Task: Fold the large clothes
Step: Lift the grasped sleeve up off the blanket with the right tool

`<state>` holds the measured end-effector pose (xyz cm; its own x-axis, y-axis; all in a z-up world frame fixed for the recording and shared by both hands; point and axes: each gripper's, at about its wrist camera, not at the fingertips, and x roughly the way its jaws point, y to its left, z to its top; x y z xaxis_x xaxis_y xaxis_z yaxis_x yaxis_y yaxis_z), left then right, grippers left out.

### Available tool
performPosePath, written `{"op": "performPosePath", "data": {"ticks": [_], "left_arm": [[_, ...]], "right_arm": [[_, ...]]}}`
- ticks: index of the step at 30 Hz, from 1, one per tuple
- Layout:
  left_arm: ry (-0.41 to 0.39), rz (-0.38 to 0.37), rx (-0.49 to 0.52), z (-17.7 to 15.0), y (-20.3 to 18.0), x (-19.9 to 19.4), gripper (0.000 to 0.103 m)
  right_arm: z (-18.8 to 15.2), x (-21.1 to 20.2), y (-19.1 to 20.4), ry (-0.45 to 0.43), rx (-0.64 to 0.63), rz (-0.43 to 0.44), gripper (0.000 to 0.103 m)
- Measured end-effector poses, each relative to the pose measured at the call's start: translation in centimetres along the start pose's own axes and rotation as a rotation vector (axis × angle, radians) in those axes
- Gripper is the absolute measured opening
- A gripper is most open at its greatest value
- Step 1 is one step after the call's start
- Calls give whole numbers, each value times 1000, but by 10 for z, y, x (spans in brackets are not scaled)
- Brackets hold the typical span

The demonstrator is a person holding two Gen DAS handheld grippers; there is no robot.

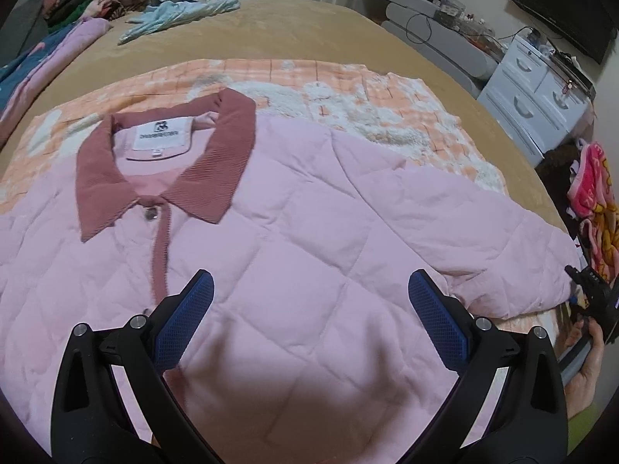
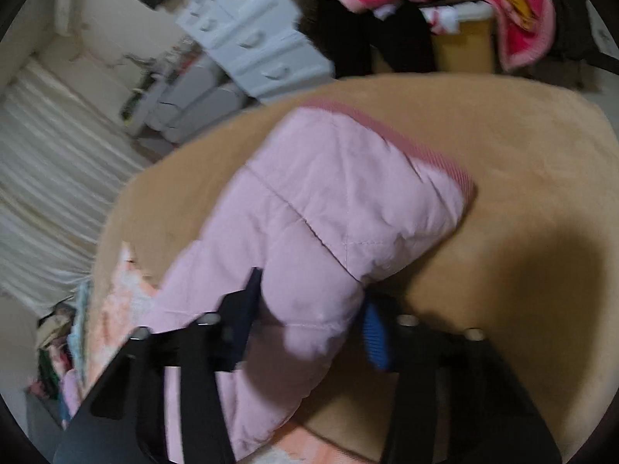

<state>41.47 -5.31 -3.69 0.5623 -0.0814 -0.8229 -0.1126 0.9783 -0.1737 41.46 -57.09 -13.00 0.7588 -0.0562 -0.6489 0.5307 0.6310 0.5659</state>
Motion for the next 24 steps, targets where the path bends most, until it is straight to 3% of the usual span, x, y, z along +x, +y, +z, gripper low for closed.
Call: {"op": "performPosePath", "data": {"ticks": [4, 10, 14, 24], "left_arm": [[-24, -1, 6, 2, 8, -17, 95], [-61, -22, -2, 8, 22, -49, 95], [-86, -29, 1, 14, 31, -76, 95], [-143, -62, -35, 25, 59, -126, 95]], "right_arm": [[2, -28, 34, -73, -109, 111, 25], [-9, -94, 96, -184, -325, 266, 23], [-22, -132, 135, -228, -443, 317, 23], [-61, -187, 231, -231, -636, 392, 22]]}}
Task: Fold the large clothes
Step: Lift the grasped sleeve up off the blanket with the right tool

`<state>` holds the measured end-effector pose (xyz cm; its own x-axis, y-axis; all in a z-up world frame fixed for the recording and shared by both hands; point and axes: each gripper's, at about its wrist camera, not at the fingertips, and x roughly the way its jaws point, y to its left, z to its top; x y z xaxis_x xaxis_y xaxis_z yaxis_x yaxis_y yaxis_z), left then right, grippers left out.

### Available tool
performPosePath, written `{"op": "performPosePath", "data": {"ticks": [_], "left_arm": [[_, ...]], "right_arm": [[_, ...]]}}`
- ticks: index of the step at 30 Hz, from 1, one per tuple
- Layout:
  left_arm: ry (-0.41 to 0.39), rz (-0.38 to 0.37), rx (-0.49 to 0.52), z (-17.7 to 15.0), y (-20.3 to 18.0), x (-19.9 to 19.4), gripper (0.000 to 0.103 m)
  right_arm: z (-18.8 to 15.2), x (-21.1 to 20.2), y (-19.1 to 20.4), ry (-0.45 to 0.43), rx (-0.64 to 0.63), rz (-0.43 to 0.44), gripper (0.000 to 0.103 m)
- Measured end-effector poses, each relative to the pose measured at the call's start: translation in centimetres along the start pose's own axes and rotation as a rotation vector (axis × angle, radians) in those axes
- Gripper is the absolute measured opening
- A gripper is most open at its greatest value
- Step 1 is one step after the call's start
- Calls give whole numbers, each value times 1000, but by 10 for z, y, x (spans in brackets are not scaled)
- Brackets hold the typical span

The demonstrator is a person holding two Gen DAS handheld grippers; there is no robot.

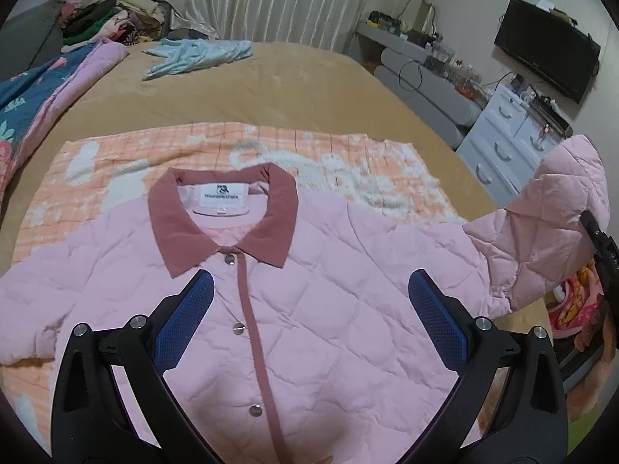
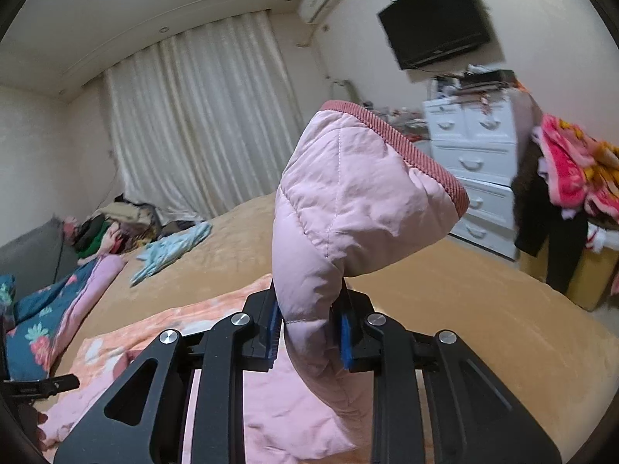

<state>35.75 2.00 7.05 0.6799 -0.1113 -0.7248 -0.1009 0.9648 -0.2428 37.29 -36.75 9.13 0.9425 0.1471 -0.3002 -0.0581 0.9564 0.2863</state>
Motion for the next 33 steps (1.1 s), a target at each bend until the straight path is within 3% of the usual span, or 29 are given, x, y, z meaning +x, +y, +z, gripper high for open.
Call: {"op": "performPosePath", "data": {"ticks": [14, 25, 33], "left_arm": [[-55, -27, -52, 10, 43, -48, 95], [-72, -16, -134, 8, 86, -69, 95], [-76, -50, -189, 4, 117, -78, 95]], "right_arm": [[10, -14, 101, 25, -111, 92, 22], [-5, -20, 175, 55, -194, 178, 22], [-23, -16, 221, 82, -234, 230, 22]]}}
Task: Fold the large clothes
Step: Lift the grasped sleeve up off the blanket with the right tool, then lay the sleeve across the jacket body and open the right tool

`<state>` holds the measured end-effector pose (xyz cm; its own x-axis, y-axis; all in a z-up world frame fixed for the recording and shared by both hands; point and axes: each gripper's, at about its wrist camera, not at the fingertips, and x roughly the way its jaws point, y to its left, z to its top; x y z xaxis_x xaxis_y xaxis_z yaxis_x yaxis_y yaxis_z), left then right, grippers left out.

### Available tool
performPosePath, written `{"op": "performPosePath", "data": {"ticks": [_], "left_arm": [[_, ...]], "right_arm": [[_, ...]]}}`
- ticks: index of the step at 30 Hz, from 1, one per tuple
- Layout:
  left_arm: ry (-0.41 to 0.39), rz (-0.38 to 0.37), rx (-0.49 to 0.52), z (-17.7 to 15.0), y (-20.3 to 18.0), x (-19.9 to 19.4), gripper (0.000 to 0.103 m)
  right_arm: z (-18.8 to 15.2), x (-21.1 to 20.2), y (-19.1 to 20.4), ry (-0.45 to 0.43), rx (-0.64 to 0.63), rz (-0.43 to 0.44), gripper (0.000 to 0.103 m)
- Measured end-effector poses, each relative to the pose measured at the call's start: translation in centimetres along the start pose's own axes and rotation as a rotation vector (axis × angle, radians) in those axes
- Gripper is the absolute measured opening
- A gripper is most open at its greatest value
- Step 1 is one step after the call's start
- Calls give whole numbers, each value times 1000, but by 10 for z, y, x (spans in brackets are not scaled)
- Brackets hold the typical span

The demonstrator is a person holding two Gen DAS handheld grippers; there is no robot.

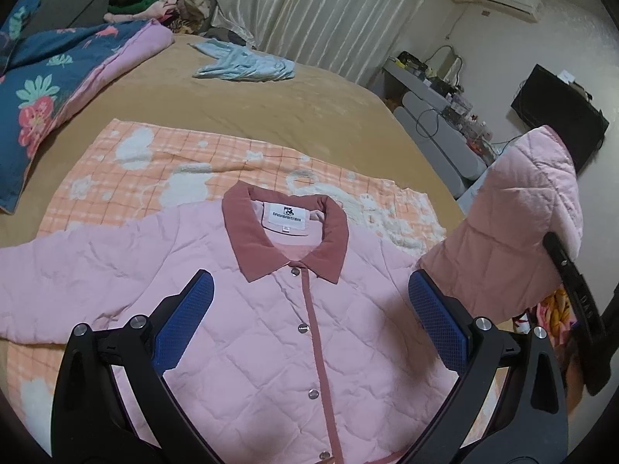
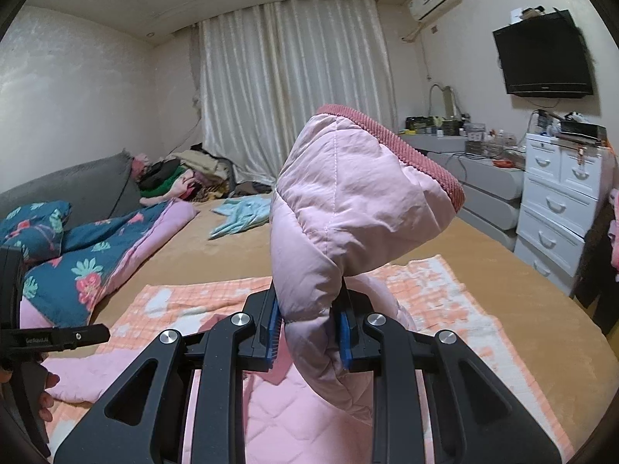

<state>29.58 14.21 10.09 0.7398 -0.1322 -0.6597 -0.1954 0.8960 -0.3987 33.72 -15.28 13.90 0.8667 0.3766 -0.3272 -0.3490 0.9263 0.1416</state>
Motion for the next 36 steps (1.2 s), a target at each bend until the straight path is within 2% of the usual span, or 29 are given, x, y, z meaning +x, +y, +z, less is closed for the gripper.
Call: {"op": "performPosePath", "data": {"ticks": [11, 20, 24, 30, 36], "left_arm": [[-1, -59, -62, 0, 27, -8, 95], [-3, -136, -129, -3, 47, -10, 95], [3, -142, -140, -7, 55, -5, 95], [24, -184, -183, -15, 71, 5, 95], [87, -261, -290, -30, 93, 23, 95]], "right_arm": [[-26, 29, 57, 52, -43, 64, 22], [-69, 62, 96, 127, -93, 97, 23], [-91, 75, 115, 149, -146, 103, 23], [-127, 99, 135, 230, -197, 119, 25], [-164, 118, 155, 331, -227, 164, 32]]}}
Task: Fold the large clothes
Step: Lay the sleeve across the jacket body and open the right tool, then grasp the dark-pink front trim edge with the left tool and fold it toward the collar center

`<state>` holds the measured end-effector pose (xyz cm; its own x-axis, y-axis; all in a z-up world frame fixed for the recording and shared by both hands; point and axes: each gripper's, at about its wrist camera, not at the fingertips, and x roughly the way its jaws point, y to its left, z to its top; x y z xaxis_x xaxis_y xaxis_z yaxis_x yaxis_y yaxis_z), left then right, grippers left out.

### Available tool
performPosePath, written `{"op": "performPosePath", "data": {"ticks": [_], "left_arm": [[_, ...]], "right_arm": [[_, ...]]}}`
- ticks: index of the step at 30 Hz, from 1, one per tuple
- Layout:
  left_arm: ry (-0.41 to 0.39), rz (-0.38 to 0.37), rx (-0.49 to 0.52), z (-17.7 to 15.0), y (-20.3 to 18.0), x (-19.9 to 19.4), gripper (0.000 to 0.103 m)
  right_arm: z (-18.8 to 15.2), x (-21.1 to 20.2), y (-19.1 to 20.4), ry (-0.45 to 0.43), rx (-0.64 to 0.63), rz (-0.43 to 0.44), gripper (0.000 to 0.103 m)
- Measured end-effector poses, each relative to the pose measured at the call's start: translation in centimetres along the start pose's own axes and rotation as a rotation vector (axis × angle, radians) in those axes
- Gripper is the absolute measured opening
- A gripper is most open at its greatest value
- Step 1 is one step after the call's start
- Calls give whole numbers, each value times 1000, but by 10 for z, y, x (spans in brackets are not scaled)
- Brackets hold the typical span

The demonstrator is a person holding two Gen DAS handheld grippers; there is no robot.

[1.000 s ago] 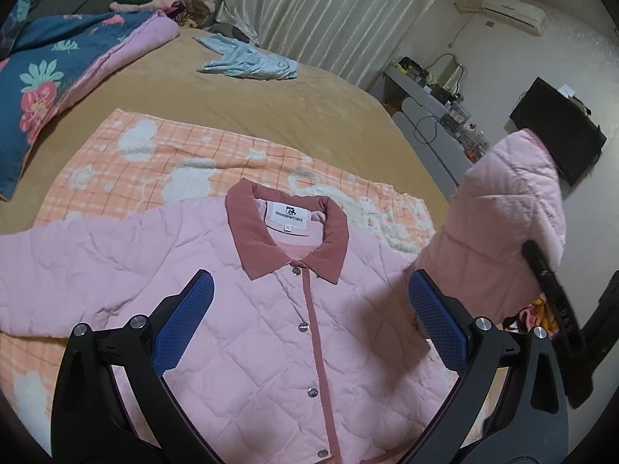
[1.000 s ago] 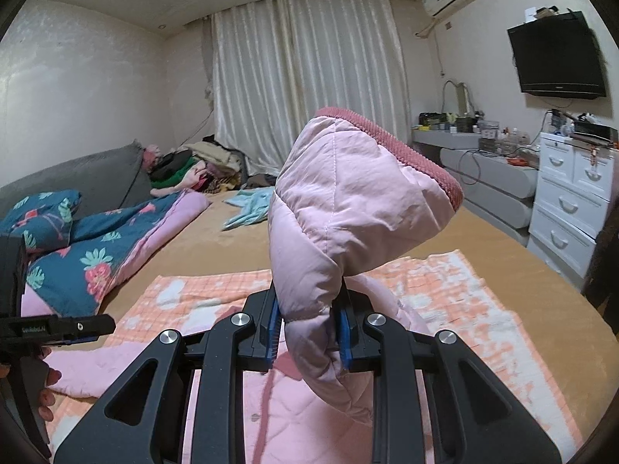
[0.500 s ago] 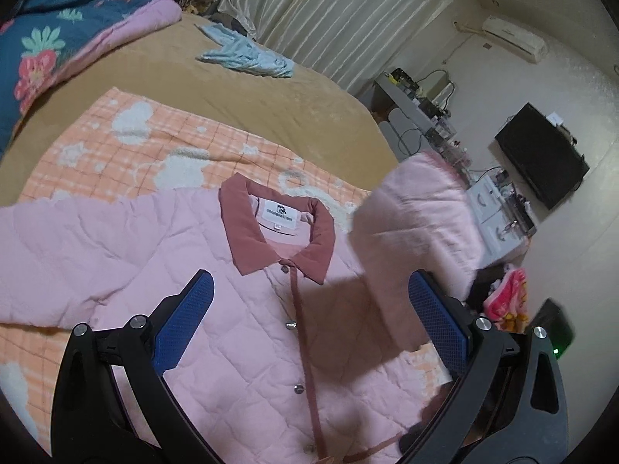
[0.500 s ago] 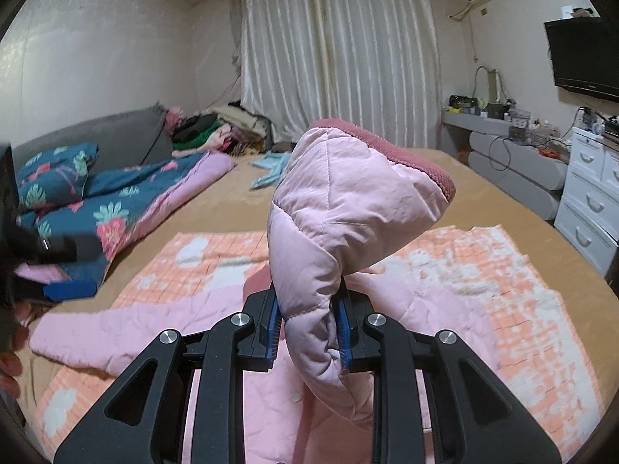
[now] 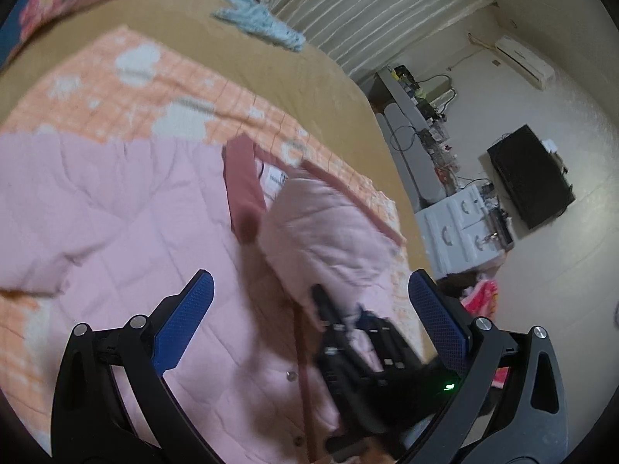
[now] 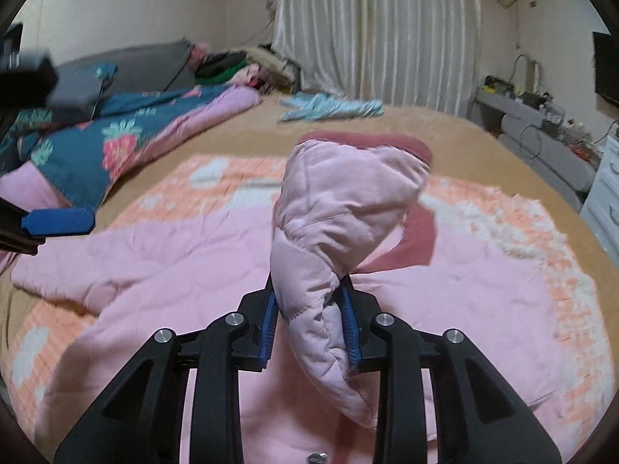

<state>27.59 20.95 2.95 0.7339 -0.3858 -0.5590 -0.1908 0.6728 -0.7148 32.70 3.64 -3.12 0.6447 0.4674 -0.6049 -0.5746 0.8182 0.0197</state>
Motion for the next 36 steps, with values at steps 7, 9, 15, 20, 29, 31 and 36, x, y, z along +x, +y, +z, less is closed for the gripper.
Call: {"op": "performPosePath", "data": {"ticks": [7, 9, 15, 20, 29, 31, 36], "left_arm": [[-5, 21, -64, -8, 26, -3, 95], [-7, 35, -77, -11, 33, -5, 95], [34, 86, -111, -24, 58, 5, 95], [91, 99, -163, -41, 81, 28, 95], [106, 246, -53, -63, 74, 62, 39], [72, 289, 49, -64, 59, 62, 26], [-33, 268, 198, -48, 16, 35, 12]], "right_arm": [[-18, 17, 32, 85, -18, 127, 51], [-26, 19, 45, 115, -64, 144, 61], [-35, -14, 37, 115, -32, 252, 93], [-41, -45, -9, 106, 18, 185, 94], [-68, -79, -105, 108, 169, -3, 94], [-75, -81, -126, 114, 216, -35, 94], [-87, -95, -174, 110, 330, -105, 94]]}}
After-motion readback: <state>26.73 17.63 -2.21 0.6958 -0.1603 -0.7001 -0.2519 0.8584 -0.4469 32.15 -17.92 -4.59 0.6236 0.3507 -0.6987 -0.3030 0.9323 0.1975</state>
